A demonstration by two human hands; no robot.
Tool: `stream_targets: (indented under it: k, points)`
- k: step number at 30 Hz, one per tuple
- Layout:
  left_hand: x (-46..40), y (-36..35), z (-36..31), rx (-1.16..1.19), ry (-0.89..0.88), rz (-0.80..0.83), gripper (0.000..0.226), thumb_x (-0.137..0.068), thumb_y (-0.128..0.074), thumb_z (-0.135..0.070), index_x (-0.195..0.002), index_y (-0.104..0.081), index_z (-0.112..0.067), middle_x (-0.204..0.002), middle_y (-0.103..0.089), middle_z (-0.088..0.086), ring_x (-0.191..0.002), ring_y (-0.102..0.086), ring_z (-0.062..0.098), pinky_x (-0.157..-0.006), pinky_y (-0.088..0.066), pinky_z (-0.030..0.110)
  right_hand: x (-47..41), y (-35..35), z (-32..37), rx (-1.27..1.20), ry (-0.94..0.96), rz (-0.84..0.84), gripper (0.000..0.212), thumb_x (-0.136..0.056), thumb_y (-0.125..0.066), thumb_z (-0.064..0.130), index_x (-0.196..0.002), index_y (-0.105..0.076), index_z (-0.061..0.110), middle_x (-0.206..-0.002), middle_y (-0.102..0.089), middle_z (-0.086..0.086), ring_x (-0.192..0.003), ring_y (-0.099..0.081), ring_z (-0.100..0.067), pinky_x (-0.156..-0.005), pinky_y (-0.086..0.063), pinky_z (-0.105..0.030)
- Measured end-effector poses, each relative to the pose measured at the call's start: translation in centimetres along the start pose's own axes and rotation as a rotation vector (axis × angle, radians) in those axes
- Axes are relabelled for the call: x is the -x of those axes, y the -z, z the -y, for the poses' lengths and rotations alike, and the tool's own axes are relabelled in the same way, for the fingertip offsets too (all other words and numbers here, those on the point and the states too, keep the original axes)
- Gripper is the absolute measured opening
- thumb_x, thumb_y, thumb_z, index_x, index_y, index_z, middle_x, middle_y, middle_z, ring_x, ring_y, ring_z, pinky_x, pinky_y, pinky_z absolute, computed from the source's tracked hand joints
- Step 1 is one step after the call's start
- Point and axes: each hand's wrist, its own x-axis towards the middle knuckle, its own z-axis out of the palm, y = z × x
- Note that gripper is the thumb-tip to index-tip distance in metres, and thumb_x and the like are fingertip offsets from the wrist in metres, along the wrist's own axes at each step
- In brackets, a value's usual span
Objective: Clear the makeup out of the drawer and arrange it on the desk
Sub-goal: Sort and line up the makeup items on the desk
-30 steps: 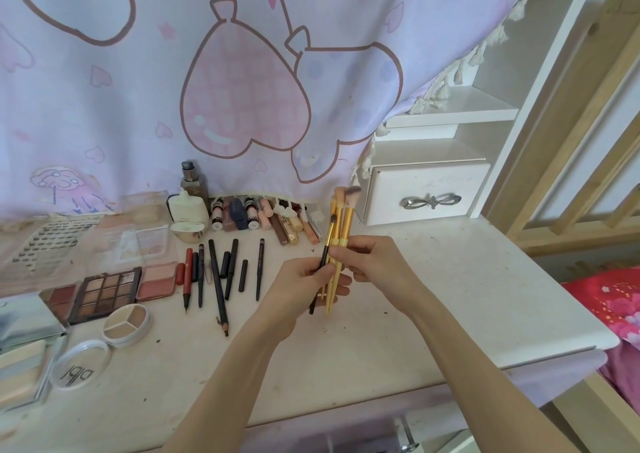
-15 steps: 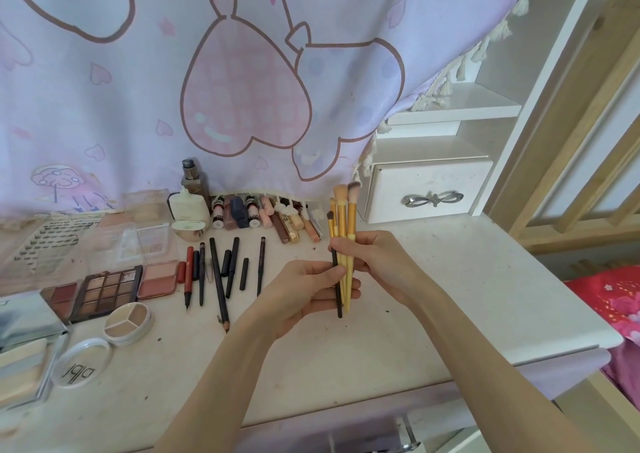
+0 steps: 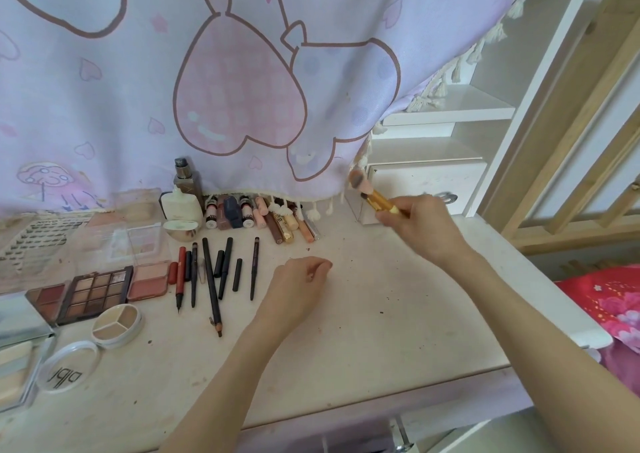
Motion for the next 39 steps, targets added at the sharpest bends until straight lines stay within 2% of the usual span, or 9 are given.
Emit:
stream_targets:
  k: [5,10,15,20,24,28,32,35,39]
  points:
    - [-0.1,-1.6,1.2,-0.293,-0.161,0.086,0.035,-0.1,-0.033,-0.018,-0.13,-0.05,-0.01,-0.138,-0.046,0.005,-0.133,-0.034,0.019,-0.114,-0.009,0.024,-2.7,1.5,-3.9,0.524,0.443,-0.478,0.016,-0.078,-0.054,0.015,-0.078,-0.067,0.006,-0.062,-0.064,-0.007,-0.05,-0.056,-0.032,-0.047,-0.042,-0.027]
    - [-0.8,-3.0,2.9,-0.559,-0.251,0.018,0.045,-0.101,-0.021,-0.03,-0.145,-0.026,-0.024,-0.155,-0.017,-0.008,-0.144,-0.008,0.01,-0.113,0.004,0.023,-7.4,2.9,-6.0,0.617,0.578,-0.624,0.011,-0.069,-0.059,-0.003,-0.074,-0.063,0.005,-0.058,-0.057,-0.008,-0.052,-0.052,-0.03,-0.056,-0.043,-0.03]
    - [-1.0,-3.4,3.1,-0.655,-0.252,0.007,0.088,-0.07,0.019,-0.048,-0.147,-0.018,-0.028,-0.156,-0.01,-0.011,-0.144,-0.003,0.008,-0.108,0.012,0.021,-9.8,2.0,-7.8,0.567,0.472,-0.596,0.022,-0.06,-0.064,-0.01,-0.076,-0.066,0.005,-0.061,-0.059,-0.009,-0.055,-0.056,-0.03,-0.06,-0.046,-0.03]
    - [-1.3,-3.7,2.5,-0.7,-0.253,-0.001,0.09,-0.066,0.024,-0.047,-0.148,-0.01,-0.03,-0.156,-0.002,-0.013,-0.144,0.003,0.009,-0.11,0.013,0.027,-10.1,0.3,-7.7,0.326,0.331,-0.513,0.021,-0.069,-0.058,-0.009,-0.087,-0.066,-0.005,-0.07,-0.064,-0.02,-0.061,-0.059,-0.036,-0.061,-0.048,-0.036]
    - [-1.3,-3.9,2.5,-0.69,-0.25,-0.009,0.083,-0.074,0.016,-0.047,-0.147,-0.018,-0.028,-0.153,-0.008,-0.013,-0.144,-0.007,0.012,-0.108,0.012,0.029,-10.4,0.7,-7.9,0.256,0.283,-0.395,0.025,-0.081,-0.048,0.002,-0.099,-0.064,-0.006,-0.085,-0.066,-0.023,-0.076,-0.06,-0.04,-0.072,-0.045,-0.042]
    - [-1.4,-3.7,2.9,-0.813,-0.237,0.001,0.052,-0.089,-0.023,-0.036,-0.124,-0.058,-0.024,-0.132,-0.055,-0.007,-0.12,-0.054,0.015,-0.1,-0.031,0.04,-10.0,1.0,-8.2,0.299,0.308,-0.277,0.039,-0.085,-0.034,0.019,-0.103,-0.062,-0.003,-0.095,-0.066,-0.018,-0.087,-0.06,-0.038,-0.085,-0.042,-0.041]
    - [-1.3,-3.8,3.1,-0.8,-0.267,0.001,0.045,-0.087,-0.032,-0.033,-0.113,-0.067,-0.025,-0.119,-0.064,-0.008,-0.109,-0.062,0.013,-0.092,-0.046,0.034,-9.3,1.4,-8.0,0.294,0.257,-0.148,0.06,-0.078,-0.022,0.034,-0.115,-0.057,0.002,-0.112,-0.061,-0.012,-0.107,-0.052,-0.032,-0.098,-0.025,-0.03]
    - [-1.4,-3.9,3.3,-0.864,-0.285,-0.008,0.044,-0.086,-0.032,-0.033,-0.112,-0.068,-0.026,-0.118,-0.065,-0.008,-0.107,-0.063,0.013,-0.091,-0.048,0.034,-9.0,1.2,-8.0,0.341,0.272,-0.132,0.068,-0.077,-0.017,0.04,-0.121,-0.054,0.003,-0.119,-0.058,-0.012,-0.109,-0.049,-0.032,-0.102,-0.02,-0.029]
    - [-1.5,-3.8,3.5,-0.88,-0.285,-0.003,0.044,-0.088,-0.032,-0.032,-0.114,-0.066,-0.024,-0.12,-0.064,-0.007,-0.109,-0.062,0.014,-0.101,-0.031,0.031,-9.0,1.6,-8.2,0.368,0.271,-0.083,0.073,-0.078,-0.013,0.047,-0.127,-0.05,0.006,-0.124,-0.054,-0.01,-0.115,-0.045,-0.028,-0.107,-0.017,-0.031]
